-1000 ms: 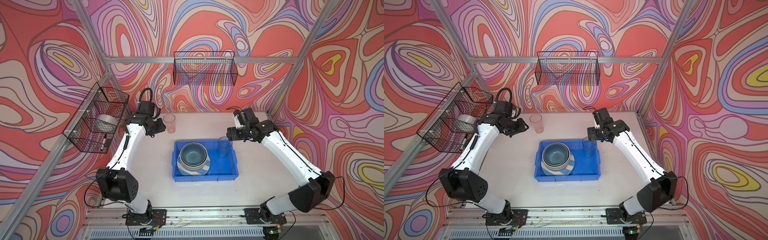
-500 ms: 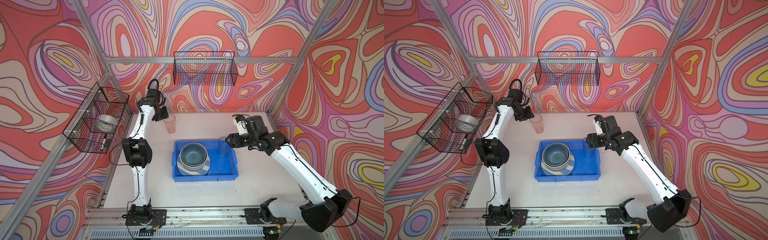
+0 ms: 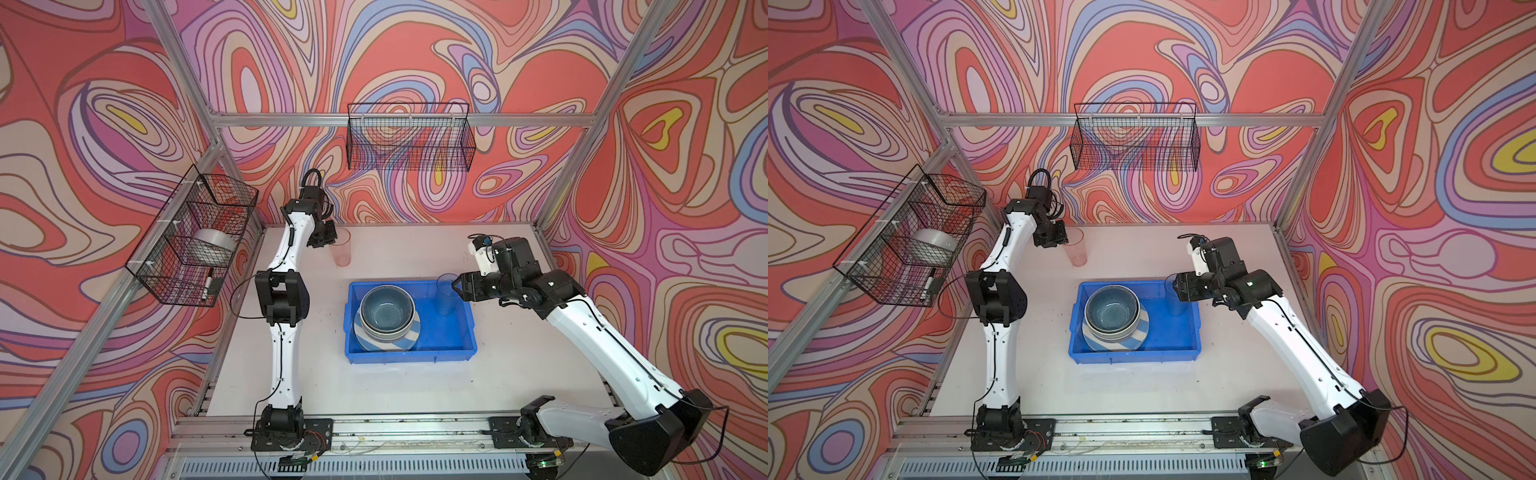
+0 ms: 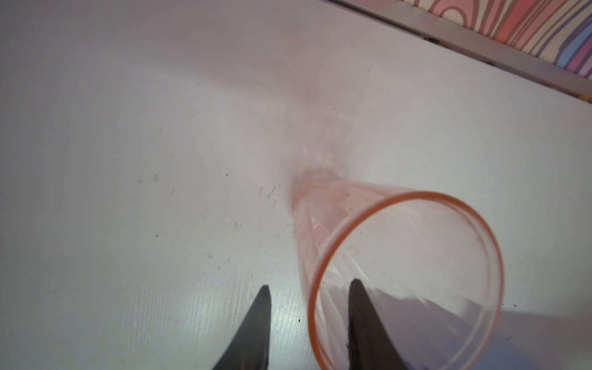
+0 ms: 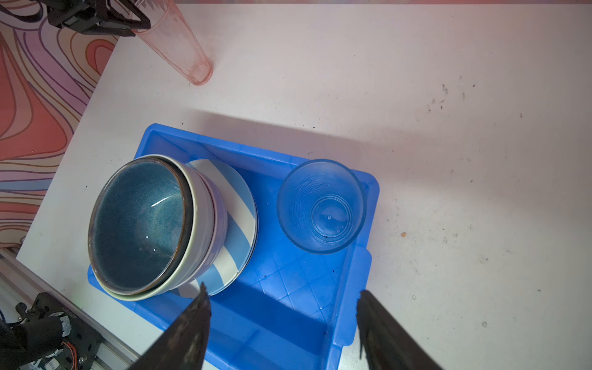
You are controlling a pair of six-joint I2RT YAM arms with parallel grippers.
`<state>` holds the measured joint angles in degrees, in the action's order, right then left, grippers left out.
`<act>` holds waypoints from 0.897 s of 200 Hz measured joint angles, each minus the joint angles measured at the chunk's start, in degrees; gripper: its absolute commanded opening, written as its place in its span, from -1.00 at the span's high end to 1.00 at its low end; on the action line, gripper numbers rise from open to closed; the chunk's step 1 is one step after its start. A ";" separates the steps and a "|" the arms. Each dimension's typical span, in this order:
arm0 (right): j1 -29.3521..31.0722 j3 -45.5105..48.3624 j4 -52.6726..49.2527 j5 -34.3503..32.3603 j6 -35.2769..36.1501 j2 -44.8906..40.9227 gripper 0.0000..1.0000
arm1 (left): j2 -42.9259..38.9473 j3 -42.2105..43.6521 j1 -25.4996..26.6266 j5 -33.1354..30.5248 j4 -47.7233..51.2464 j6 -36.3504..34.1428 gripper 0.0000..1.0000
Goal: Place the mixed dishes into the plastic bin
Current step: 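Grasp the pink tumbler with the left gripper while the right waits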
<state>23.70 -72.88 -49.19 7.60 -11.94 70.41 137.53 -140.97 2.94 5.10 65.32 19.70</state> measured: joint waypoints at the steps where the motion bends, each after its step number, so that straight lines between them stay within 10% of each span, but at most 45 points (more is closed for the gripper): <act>1: 0.00 0.00 0.00 0.02 0.00 0.00 -0.45 | 0.02 0.00 0.00 -0.02 0.00 0.00 0.51; 78: 0.00 0.07 1.11 2.54 -1.99 0.00 -0.38 | 0.13 5.60 0.00 -0.20 -1.07 0.68 1.00; 179: 8.41 -4.61 2.60 1.27 -4.55 2.45 -0.26 | -17.20 23.41 0.00 -1.25 -4.74 4.13 1.00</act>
<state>32.12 -77.49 -46.59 8.86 -16.49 72.86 120.33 -117.56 2.94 3.86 60.58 23.83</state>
